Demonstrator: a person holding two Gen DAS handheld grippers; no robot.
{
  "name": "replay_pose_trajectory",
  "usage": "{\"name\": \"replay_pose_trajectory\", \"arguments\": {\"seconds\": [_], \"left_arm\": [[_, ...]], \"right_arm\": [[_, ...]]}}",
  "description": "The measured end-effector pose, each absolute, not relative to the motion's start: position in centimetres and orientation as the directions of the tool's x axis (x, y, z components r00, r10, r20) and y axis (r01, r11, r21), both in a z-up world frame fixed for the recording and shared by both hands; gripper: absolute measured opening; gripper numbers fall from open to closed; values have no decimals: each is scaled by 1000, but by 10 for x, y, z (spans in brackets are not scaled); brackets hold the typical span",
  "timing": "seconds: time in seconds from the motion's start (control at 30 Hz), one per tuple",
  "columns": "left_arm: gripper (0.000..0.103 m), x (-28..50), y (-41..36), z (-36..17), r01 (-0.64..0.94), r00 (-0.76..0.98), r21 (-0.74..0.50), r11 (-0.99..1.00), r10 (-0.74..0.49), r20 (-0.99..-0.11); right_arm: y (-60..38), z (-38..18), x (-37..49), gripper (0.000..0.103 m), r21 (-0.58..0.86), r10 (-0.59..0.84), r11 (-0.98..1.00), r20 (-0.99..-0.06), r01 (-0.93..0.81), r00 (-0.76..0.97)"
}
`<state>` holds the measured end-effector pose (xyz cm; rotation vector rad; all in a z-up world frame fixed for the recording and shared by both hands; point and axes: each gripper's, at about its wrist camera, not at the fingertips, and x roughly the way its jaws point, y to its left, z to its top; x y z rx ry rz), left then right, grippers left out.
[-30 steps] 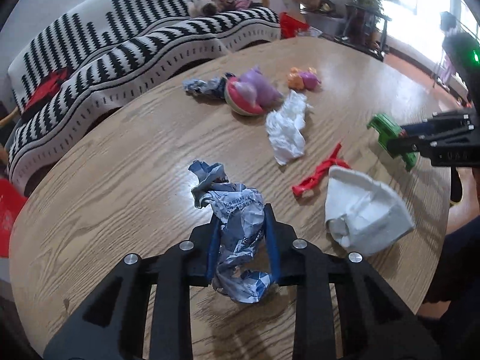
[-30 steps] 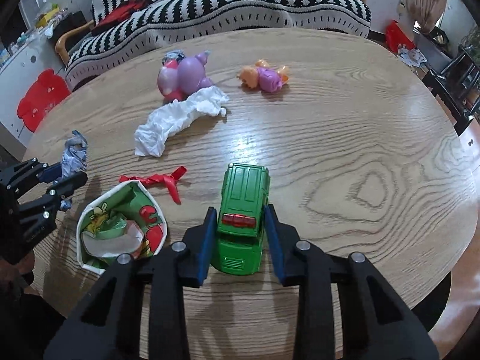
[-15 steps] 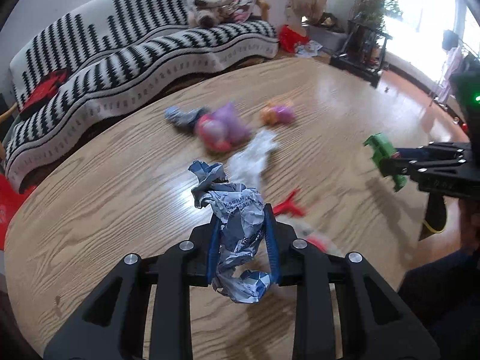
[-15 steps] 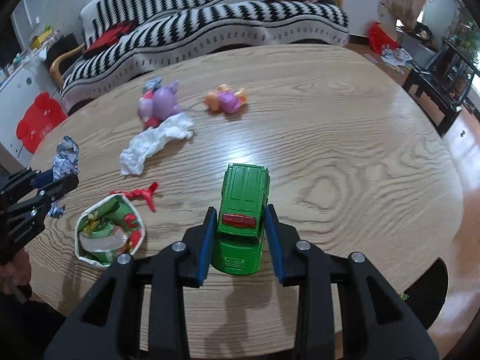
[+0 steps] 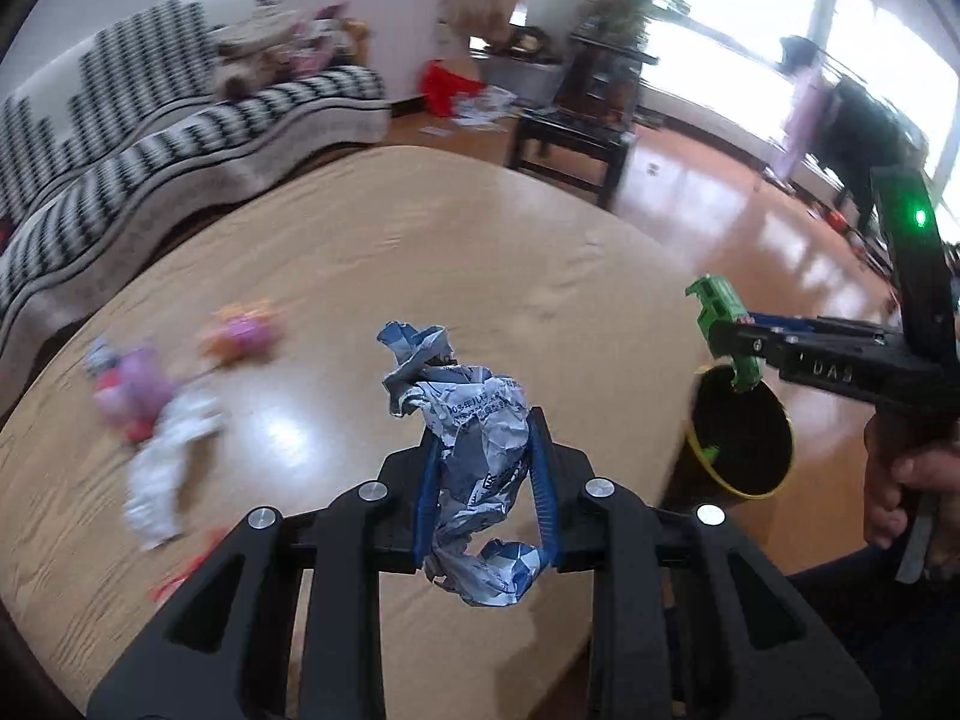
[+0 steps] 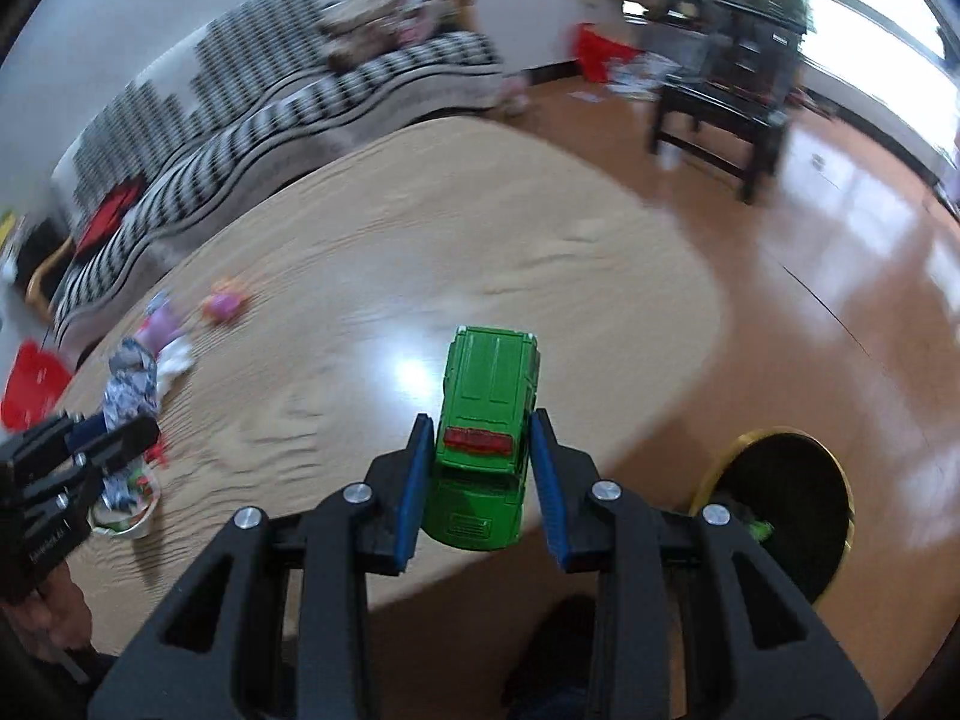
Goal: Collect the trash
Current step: 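Carry the foil and green car over the bin and open both tools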
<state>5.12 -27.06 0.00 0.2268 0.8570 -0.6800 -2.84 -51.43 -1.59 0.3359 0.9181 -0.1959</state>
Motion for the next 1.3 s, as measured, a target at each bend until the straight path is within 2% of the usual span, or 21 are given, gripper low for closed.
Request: {"name": "replay_pose_trajectory", "arguments": {"seconds": [0.37, 0.6, 1.17, 1.23, 1.27, 1.3], "left_arm": [[27, -5, -465, -48, 809, 224, -196, 554, -599, -769], [27, -35, -549, -97, 850, 61, -274, 451, -600, -798], [27, -36, -582, -125, 855, -6, -310, 415, -591, -807], [34, -38, -585, -125, 858, -9, -311, 410, -592, -806], [50, -39, -586, -125, 859, -12, -311, 406, -591, -806], [67, -41, -586, -125, 862, -9, -307, 405, -592, -806]], "right_arm": [[-674, -47, -123, 33, 261, -150, 747, -830, 612, 537], [-722, -67, -153, 33, 262, -180, 659, -855, 705, 486], [-728, -72, -164, 33, 257, -201, 632, -857, 732, 474], [-730, -72, -163, 34, 249, -204, 627, -862, 738, 464], [-730, -72, -163, 42, 242, -211, 621, -864, 745, 457], [-730, -71, -163, 57, 238, -221, 619, -862, 749, 456]]}}
